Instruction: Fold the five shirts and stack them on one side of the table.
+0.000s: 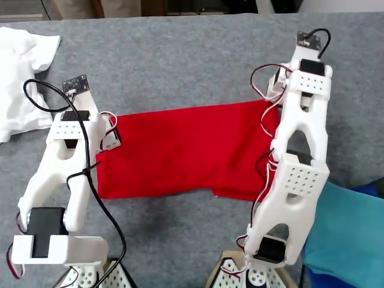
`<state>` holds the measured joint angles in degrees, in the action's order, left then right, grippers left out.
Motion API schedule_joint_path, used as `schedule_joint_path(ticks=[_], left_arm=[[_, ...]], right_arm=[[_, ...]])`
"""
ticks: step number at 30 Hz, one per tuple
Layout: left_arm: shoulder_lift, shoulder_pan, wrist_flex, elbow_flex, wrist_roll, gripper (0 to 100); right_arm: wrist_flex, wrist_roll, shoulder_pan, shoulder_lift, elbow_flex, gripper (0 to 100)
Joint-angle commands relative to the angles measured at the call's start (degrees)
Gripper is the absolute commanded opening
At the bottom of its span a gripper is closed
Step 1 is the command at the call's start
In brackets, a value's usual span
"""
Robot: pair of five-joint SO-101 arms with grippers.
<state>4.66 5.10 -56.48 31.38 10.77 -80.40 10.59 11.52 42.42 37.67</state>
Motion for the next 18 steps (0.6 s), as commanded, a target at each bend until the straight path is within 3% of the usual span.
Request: schedule_joint_path(ticks=[1,5,10,14,18], left_arm=[[0.75,0.09,-0.09,-3.25,0.62,14],[0.31,0.09,-8.18,-9.23,0.35,14],[0.75,-0.35,-16.26,-17.58,0.18,14],[0.75,-0.44,-21.36,-20.84,-2.55,13],[1.1,-0.44,-25.41,-20.57,-7.82,13]], right_arm=[[-6.51,-1.76,0.57,-0.57,6.9,21.1],[-15.65,-7.56,0.57,-0.57,14.81,30.3],[-21.98,-12.57,1.36,-1.63,25.01,31.0],[-21.98,-16.62,2.33,-7.78,21.23,31.0],[-21.98,-26.29,2.51,-18.24,8.75,31.0]])
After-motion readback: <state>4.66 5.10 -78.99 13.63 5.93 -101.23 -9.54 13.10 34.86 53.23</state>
